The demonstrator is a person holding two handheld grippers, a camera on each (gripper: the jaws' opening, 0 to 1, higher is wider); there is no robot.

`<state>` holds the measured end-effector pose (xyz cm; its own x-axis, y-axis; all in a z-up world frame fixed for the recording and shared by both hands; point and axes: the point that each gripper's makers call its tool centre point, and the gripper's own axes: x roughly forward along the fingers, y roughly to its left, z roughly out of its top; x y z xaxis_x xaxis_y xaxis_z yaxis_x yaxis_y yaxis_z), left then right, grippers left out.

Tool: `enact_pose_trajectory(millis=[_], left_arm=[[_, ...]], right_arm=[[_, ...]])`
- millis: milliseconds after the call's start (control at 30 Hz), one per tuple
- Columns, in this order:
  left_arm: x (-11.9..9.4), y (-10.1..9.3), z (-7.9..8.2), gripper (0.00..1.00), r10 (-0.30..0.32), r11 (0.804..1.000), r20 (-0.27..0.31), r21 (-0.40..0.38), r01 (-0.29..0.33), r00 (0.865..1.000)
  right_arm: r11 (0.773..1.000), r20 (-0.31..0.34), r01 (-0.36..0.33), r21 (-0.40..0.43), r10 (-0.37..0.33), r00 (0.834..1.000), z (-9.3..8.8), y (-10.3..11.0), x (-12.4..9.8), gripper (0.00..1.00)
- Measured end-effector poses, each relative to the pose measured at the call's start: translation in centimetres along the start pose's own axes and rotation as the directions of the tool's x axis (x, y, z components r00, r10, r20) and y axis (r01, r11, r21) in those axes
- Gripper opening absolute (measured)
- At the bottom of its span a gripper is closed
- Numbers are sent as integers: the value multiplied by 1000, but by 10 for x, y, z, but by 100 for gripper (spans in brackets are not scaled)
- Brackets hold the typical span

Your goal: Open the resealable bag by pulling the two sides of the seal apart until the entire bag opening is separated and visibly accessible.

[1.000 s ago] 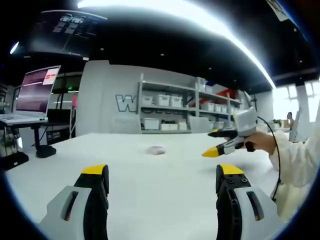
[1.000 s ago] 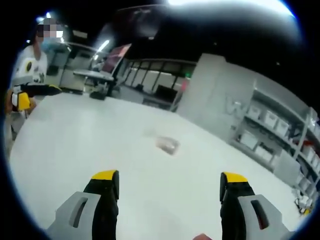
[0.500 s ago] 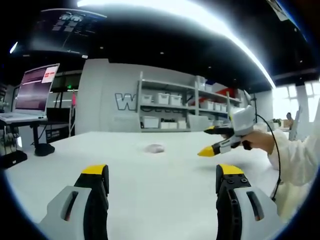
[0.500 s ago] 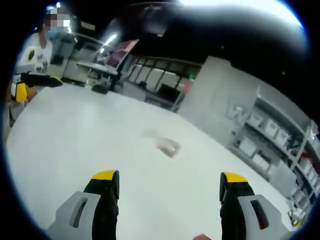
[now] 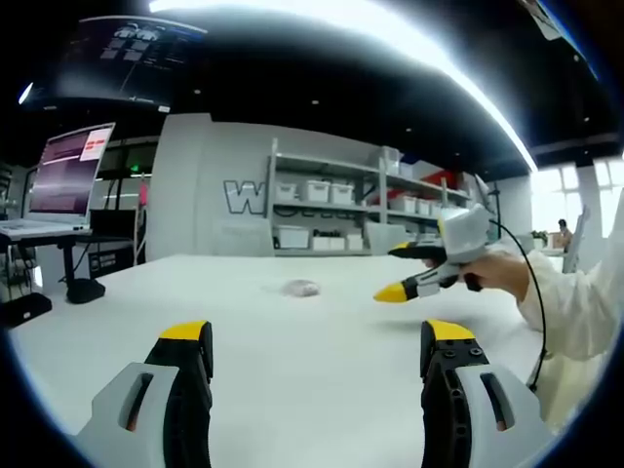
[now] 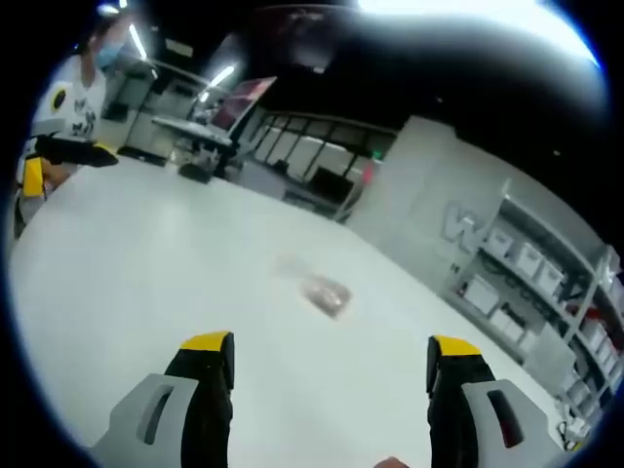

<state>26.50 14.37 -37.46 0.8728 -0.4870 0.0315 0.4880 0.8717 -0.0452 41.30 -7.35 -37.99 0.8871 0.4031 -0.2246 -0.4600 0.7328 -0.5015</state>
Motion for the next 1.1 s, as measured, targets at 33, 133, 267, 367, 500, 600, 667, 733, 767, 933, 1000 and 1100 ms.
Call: enact_pose_trajectory(millis=[33, 133, 267, 367, 500, 600, 667, 733, 767, 933, 1000, 1100], left_arm=[[0, 0, 0, 87, 0, 1000, 1, 0, 0, 1000], [-1, -1, 1, 87, -1, 1000, 2, 2, 1, 1000], [-1, -2, 1, 87, -3, 1000, 2, 4, 3, 1000], [-2, -2, 2, 87, -4, 1000, 3, 3, 4, 1000], [-3, -2, 5, 87, -4, 1000, 9, 6, 4, 1000], [-3, -3, 6, 87, -7, 1000, 11, 7, 7, 1000], [-4, -4, 6, 87, -8, 1000, 10, 7, 8, 1000], [-4, -4, 6, 87, -8, 1000, 10, 6, 8, 1000], [-4, -3, 6, 87, -8, 1000, 10, 6, 8, 1000], [-5, -2, 8, 87, -5, 1000, 14, 6, 5, 1000], [-6, -1, 9, 87, -4, 1000, 15, 5, 4, 1000], [-6, -1, 10, 87, -3, 1000, 16, 5, 3, 1000]], right_arm=[[1000, 2, 2, 3, -2, 1000, 1, -1, 1, 81], [1000, 11, 7, 30, -8, 1000, 2, -1, 3, 81], [998, 15, 9, 54, -9, 1000, 2, 0, 5, 81], [997, 15, 8, 76, -9, 1000, 1, 1, 7, 81], [991, 34, 7, 132, -11, 999, 5, -1, 9, 81], [985, 48, 2, 171, -11, 999, 9, 0, 10, 81], [983, 54, 0, 185, -10, 998, 11, 1, 12, 81], [981, 55, -3, 194, -8, 998, 12, 1, 14, 80], [980, 55, -4, 199, -7, 998, 12, 2, 15, 80], [975, 56, -12, 221, 0, 998, 13, 4, 20, 80], [973, 54, -16, 229, 3, 999, 14, 6, 22, 80], [969, 61, -20, 244, 5, 998, 16, 6, 24, 79]])
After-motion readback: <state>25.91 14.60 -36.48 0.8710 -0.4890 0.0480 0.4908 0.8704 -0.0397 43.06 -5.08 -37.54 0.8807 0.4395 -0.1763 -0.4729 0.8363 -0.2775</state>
